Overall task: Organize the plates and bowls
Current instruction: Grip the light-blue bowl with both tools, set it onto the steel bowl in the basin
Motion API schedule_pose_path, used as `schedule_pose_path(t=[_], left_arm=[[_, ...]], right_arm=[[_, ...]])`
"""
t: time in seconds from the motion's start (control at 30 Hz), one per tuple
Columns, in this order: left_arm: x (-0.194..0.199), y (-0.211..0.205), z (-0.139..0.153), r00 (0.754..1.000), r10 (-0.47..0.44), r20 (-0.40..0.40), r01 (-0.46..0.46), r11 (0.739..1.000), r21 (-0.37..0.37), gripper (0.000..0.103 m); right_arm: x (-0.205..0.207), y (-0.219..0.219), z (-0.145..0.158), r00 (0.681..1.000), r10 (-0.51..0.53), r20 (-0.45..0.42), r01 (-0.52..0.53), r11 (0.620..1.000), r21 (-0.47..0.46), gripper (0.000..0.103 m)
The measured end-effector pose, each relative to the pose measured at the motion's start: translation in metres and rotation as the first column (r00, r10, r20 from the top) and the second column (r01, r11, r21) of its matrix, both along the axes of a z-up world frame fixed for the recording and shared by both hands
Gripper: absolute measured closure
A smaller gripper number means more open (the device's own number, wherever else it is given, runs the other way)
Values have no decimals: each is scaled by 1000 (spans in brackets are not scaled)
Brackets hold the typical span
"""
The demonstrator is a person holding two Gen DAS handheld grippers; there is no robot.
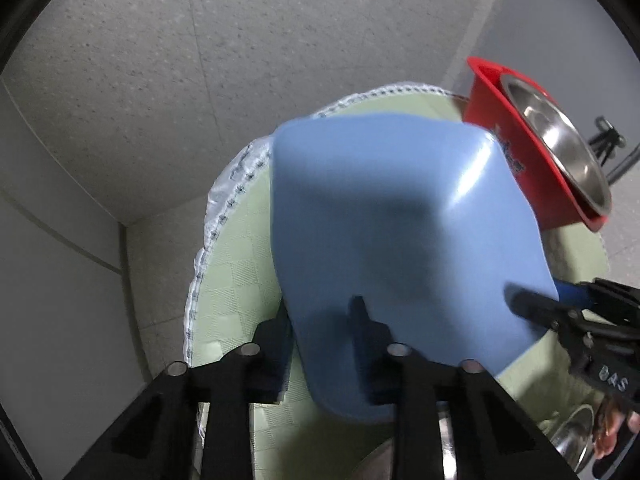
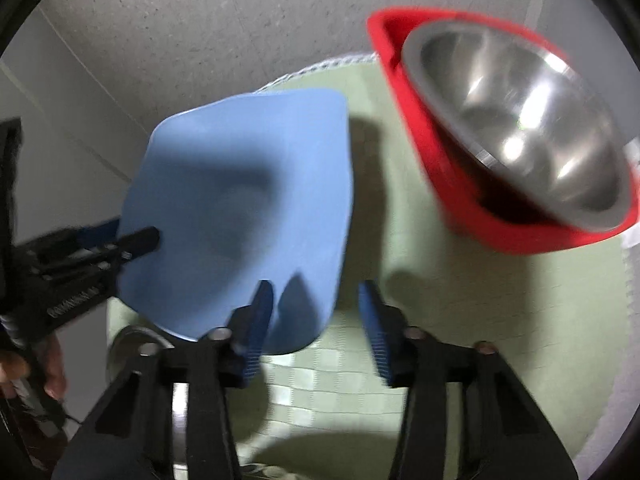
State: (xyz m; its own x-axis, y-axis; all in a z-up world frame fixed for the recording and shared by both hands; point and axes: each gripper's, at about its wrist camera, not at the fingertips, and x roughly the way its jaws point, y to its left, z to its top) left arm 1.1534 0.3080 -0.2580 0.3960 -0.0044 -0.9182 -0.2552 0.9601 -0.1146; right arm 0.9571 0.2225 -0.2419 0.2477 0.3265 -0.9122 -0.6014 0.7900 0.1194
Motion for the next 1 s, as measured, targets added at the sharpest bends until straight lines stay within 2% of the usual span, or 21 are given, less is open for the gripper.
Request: schedule_pose_path(t=[0.07, 0.13, 0.23, 0.33, 0.47, 0.63, 0.83, 1.0], left_arm=[[-2, 0, 10, 1000, 3, 18, -3, 1000, 6, 83], [-6, 1, 18, 999, 6, 45, -7, 1000, 14, 83], [-19, 1, 45, 997, 11, 77, -12, 1000, 16, 83], [-28, -4, 73, 989, 8, 147, -14, 999, 40, 83], [-32, -12, 114, 973, -4, 232, -10, 998, 58, 83], [-9, -45, 147, 952, -76, 297, 53, 995, 87, 83], [50, -97, 141, 941, -182, 285, 159, 982, 103, 83], [97, -123, 109, 949, -231, 213, 215, 972, 95, 83]], right_arm=[[4, -1, -3, 1000, -3, -22, 3, 1000, 20, 79], [3, -3, 5, 1000, -3, 9, 3, 999, 32, 80], [-7, -7, 18, 1000, 2, 17, -3, 998, 60, 81], [-15, -16, 39, 998, 5, 58, -10, 997, 77, 81], [-23, -28, 75, 996, 8, 90, -21, 989, 146, 81], [-20, -64, 118, 986, -36, 162, 0, 976, 217, 81], [25, -123, 140, 965, -164, 207, 113, 965, 235, 81], [58, -149, 123, 955, -233, 183, 192, 957, 217, 81]])
